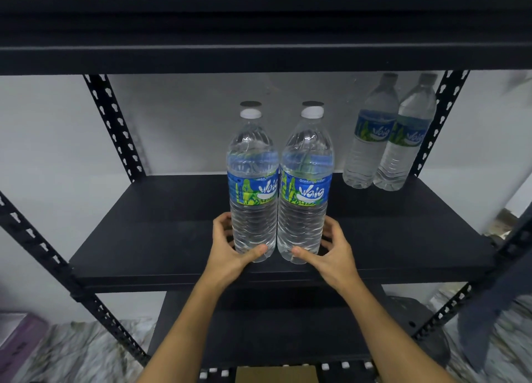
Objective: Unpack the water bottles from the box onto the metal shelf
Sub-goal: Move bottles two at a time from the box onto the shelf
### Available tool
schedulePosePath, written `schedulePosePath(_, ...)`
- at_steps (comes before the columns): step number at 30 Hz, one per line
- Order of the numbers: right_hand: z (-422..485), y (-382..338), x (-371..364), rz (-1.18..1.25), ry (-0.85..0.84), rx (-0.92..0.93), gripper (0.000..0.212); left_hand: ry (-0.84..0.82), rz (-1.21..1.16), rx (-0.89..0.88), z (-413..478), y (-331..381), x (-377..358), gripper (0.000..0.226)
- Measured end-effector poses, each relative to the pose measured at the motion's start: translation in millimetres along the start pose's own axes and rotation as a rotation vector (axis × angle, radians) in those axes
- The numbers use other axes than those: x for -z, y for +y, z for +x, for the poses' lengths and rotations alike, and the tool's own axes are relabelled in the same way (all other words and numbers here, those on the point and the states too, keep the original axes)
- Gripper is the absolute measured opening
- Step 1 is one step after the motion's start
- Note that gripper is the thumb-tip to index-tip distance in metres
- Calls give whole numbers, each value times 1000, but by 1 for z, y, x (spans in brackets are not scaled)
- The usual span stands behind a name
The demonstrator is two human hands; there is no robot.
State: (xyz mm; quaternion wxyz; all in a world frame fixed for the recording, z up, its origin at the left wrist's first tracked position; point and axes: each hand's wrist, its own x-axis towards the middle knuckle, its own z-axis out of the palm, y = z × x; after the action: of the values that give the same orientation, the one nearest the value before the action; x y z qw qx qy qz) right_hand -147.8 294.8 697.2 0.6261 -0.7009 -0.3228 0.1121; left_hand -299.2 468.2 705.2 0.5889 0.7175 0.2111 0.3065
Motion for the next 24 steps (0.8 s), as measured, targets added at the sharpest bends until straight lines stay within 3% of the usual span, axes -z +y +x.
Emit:
schedulePosePath(7, 0, -1, 0, 12, 1, -4, 93, 24, -9, 8, 2, -3, -2, 86)
schedulePosePath(15, -1, -1, 0, 16, 2, -6, 87, -168, -9, 83, 8, -3, 18, 83)
schedulePosePath(19, -1, -1, 0, 9, 1, -3, 87, -93, -5, 86, 7, -2, 14, 99)
schedulePosePath(24, 0, -1, 1, 13, 3, -3, 88, -35, 39, 33, 4, -6, 4, 93)
